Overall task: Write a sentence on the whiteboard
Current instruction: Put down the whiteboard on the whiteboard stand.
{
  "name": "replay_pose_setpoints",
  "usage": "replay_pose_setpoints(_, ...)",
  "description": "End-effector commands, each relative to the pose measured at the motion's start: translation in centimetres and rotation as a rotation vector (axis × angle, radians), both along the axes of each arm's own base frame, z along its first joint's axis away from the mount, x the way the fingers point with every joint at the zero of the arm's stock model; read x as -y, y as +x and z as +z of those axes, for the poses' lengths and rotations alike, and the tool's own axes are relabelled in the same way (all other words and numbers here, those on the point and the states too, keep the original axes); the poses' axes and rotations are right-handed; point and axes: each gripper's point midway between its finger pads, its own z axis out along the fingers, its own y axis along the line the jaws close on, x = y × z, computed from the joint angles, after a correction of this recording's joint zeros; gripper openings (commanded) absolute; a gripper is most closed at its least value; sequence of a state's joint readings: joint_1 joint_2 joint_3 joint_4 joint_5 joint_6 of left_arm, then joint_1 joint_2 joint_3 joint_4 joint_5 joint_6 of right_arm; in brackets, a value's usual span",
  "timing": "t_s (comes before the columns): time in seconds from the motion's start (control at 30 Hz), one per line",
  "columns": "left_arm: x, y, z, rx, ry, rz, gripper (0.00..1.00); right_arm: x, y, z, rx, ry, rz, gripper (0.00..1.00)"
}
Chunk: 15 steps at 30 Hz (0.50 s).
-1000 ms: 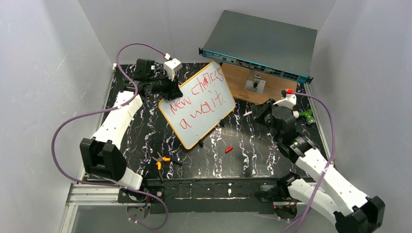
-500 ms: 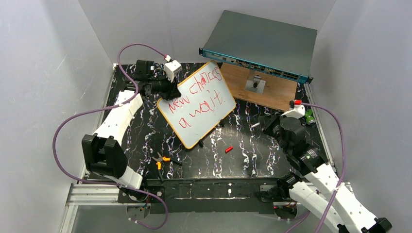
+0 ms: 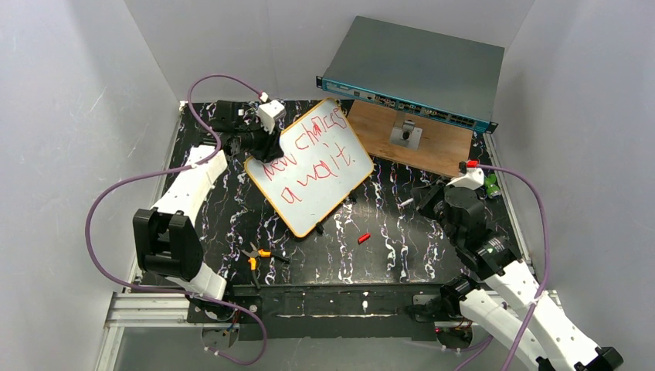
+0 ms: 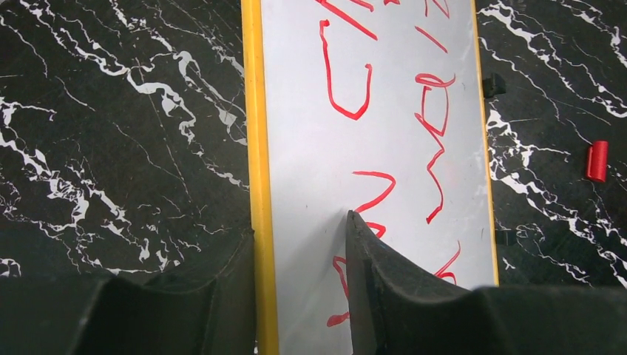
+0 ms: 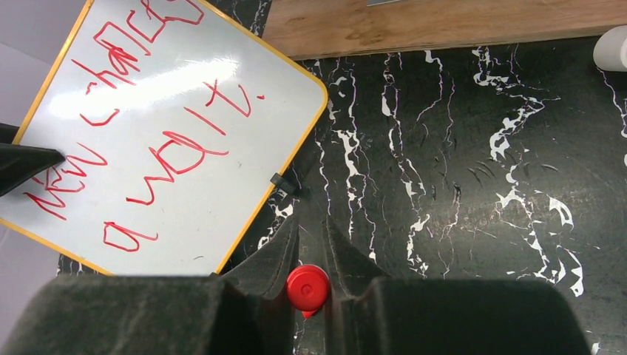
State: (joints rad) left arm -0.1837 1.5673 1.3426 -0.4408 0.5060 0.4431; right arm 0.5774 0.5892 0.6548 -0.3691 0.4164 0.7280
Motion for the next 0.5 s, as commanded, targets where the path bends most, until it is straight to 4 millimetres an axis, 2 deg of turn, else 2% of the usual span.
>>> replay_pose_setpoints(0.0, -5.1, -4.9, -9.6, -0.226, 0.382, -0.066, 0.08, -0.2, 0.2, 0.5, 0.018, -0.007, 0.007, 0.01)
replay_pose_setpoints(0.47, -5.7, -4.0, -10.6, -0.201, 0.405, -0.019, 0.16, 0.1, 0.1, -0.4, 0.005, -0.011, -0.004, 0.01)
